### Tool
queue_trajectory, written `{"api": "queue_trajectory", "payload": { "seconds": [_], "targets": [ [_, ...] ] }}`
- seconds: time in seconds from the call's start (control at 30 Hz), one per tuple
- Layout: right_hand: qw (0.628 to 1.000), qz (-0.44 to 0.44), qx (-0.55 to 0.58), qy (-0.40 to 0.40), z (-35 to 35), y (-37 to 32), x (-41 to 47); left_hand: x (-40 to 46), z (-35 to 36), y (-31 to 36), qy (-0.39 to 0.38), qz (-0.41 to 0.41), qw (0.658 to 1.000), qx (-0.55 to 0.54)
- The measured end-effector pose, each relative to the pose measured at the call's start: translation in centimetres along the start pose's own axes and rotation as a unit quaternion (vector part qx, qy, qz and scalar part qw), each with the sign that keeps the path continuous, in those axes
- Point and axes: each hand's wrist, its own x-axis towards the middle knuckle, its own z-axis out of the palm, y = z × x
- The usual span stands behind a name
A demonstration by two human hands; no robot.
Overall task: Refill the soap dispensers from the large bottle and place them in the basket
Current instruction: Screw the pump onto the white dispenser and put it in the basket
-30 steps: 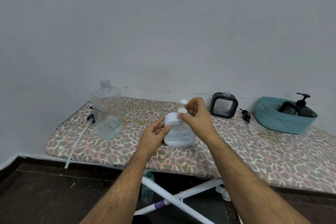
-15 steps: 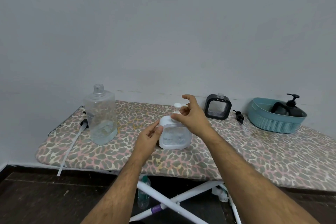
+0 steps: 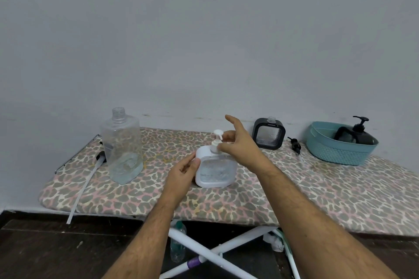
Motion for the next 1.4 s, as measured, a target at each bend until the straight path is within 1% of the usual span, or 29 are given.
{"api": "queue_trajectory", "payload": {
  "seconds": [0.17, 0.3, 0.5, 0.63, 0.7, 0.87, 1.0, 1.2, 1.33, 1.4],
  "targets": [
    [0.999, -0.002, -0.033, 0.018, 0.2, 0.4, 0.0, 0.0, 0.0, 0.0, 0.000, -0.001, 1.000, -0.008],
    [1.000, 0.001, -0.011, 0.000, 0.0, 0.4, -0.1, 0.0, 0.0, -0.2, 0.002, -0.002, 1.000, -0.006],
    [0.999, -0.003, -0.032, 0.020, 0.2, 0.5, 0.0, 0.0, 0.1, -0.1, 0.001, 0.002, 1.000, -0.009],
    [1.000, -0.002, -0.003, 0.002, 0.0, 0.4, -0.2, 0.0, 0.1, -0.1, 0.002, 0.002, 1.000, -0.014],
    [1.000, -0.001, 0.005, 0.006, 0.1, 0.5, -0.2, 0.0, 0.0, -0.1, 0.003, 0.002, 1.000, -0.011],
    [1.000, -0.007, -0.018, 0.011, 0.5, 0.5, -0.2, 0.0, 0.0, -0.2, 0.006, -0.002, 1.000, -0.006],
    [1.000, 0.000, 0.012, -0.007, 0.4, 0.5, -0.2, 0.0, 0.0, -0.3, 0.007, -0.006, 1.000, -0.004],
    [1.000, 0.001, 0.000, 0.014, 0.6, 0.8, -0.3, -0.1, 0.1, 0.1, 0.003, -0.005, 1.000, -0.018],
    [0.998, 0.020, 0.054, -0.017, 0.4, 1.2, 0.2, -0.1, 0.1, 0.1, 0.006, -0.004, 1.000, -0.014],
    [0.998, 0.019, 0.056, -0.021, 0.2, 1.4, 0.2, -0.1, 0.0, 0.0, 0.005, -0.007, 1.000, -0.013]
  ]
}}
